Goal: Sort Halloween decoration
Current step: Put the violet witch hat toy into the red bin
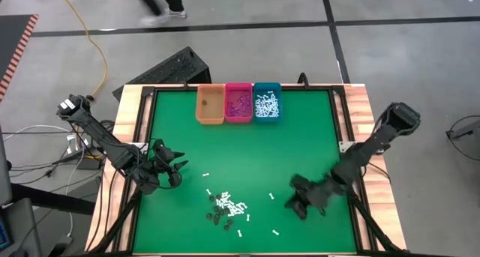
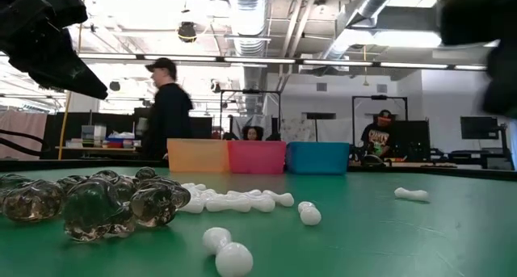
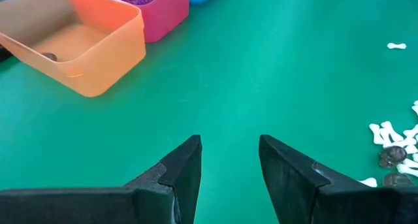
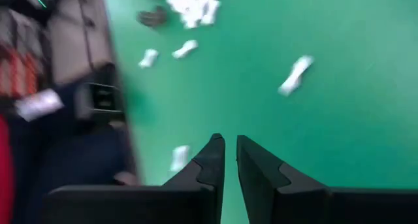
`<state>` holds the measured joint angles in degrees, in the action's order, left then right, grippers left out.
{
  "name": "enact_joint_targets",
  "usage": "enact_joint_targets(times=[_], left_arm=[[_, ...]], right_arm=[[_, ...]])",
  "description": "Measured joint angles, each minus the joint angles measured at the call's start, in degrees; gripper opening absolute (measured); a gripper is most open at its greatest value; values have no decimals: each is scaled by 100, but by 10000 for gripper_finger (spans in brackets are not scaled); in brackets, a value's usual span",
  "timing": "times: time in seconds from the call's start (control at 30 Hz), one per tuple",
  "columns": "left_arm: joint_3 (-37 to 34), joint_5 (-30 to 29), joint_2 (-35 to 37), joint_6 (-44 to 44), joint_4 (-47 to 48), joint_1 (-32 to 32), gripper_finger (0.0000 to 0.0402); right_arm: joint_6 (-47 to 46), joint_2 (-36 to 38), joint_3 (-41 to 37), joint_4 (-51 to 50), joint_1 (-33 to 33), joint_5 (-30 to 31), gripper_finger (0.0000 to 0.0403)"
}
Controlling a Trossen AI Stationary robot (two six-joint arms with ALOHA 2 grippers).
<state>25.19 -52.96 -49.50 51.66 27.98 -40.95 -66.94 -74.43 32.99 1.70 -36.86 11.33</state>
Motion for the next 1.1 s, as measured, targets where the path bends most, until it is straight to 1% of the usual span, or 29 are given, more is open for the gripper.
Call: enact_joint_targets(times=[0.07,0.13,0.2,0.23,0.3,0.4,0.47,0.53,0.63,0.73,0.83,1.0,1.1], left_arm=[[0,-38,-2,-2,0,2,144],[0,-96,-2,2,1,1,144],[0,-155,-2,15,-12,2,144],[0,-176,-2,25,-29,2,144],[0,-195,0,28,-51,2,144],[0,-200,-2,33,-49,2,144],[0,-202,-2,33,-48,2,144],[0,-243,0,34,-48,1,144],[0,-253,-2,-27,-43,2,144],[0,-262,-2,-108,-39,2,144],[0,-338,-2,-136,-35,2,144],[0,-384,-3,-149,-41,2,144],[0,-386,-4,-148,-42,1,144]], right_arm=[[-759,0,184,10,-733,906,70],[-1082,-46,497,-13,-1330,1855,65],[-1105,-217,963,-300,-1636,2464,55],[-1104,-335,1239,-613,-1714,2551,49],[-1103,-676,1863,-1343,-1745,2576,36],[-905,-1379,2831,-2384,-1733,2552,22],[-794,-1906,3364,-2947,-1733,2504,21],[-644,-2453,3802,-3154,-1740,2493,32],[-537,-3243,4306,-3159,-1741,2505,63],[-791,-3967,4709,-3172,-1738,2509,95],[-940,-4522,5057,-3189,-1738,2509,136],[-1086,-4921,5346,-3320,-1705,2508,211],[-1252,-4933,5374,-3314,-1706,2492,238]])
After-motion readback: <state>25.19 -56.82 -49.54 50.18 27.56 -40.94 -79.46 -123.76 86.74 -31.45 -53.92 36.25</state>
